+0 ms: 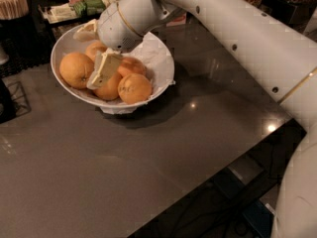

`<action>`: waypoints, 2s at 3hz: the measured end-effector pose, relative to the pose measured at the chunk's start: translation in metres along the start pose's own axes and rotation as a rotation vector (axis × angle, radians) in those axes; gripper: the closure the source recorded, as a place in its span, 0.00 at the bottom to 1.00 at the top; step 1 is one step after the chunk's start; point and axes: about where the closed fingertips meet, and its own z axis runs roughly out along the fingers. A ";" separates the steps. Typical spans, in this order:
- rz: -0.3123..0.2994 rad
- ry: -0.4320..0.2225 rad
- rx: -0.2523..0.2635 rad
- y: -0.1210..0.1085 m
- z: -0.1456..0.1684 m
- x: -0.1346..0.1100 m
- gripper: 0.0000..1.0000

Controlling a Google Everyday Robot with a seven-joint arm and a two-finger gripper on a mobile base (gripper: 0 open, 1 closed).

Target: Pick orange from white bowl

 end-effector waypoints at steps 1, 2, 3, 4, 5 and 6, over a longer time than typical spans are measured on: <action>0.001 0.000 -0.022 0.000 0.005 0.001 0.20; 0.006 0.000 -0.057 0.001 0.013 0.004 0.21; 0.017 0.000 -0.106 0.004 0.026 0.009 0.20; 0.028 -0.001 -0.133 0.007 0.035 0.013 0.21; 0.034 0.007 -0.146 0.004 0.038 0.016 0.21; 0.035 0.012 -0.159 0.001 0.040 0.019 0.40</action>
Offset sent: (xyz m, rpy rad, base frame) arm 0.0032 0.0094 -0.0192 -0.0473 0.0600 0.0546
